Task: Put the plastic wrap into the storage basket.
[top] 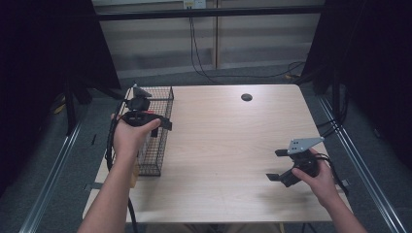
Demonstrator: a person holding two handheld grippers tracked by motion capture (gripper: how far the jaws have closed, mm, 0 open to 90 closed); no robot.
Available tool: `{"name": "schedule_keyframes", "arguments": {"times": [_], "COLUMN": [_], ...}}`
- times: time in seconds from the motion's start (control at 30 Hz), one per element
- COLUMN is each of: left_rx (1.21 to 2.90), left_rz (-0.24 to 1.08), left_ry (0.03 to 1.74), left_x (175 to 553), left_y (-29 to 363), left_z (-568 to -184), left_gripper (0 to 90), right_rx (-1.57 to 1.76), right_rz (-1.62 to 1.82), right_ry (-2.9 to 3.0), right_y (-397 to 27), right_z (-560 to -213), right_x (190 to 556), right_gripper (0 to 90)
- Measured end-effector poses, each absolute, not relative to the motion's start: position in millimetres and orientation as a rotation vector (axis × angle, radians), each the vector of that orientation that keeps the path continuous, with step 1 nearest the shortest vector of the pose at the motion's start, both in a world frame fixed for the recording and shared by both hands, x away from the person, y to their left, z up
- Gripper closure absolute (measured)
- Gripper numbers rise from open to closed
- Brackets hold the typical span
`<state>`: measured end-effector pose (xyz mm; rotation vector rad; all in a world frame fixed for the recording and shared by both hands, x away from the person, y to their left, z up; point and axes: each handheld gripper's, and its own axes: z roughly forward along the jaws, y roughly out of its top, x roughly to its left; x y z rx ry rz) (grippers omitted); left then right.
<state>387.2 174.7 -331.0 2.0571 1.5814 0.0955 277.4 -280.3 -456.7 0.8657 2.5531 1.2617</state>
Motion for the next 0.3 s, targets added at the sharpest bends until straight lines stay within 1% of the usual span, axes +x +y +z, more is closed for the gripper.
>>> {"name": "schedule_keyframes", "arguments": {"times": [0.3], "left_rx": [2.080], "left_rz": [0.078], "left_ry": [1.485], "left_x": [379.8], "left_y": [159.6], "left_z": [-336.7], "left_gripper": [13.6], "right_rx": [0.867], "right_rz": [1.249], "right_ry": [2.554], "right_y": [-280.0], "right_z": [-457.4], "right_x": [278.2], "right_gripper": [2.7]}}
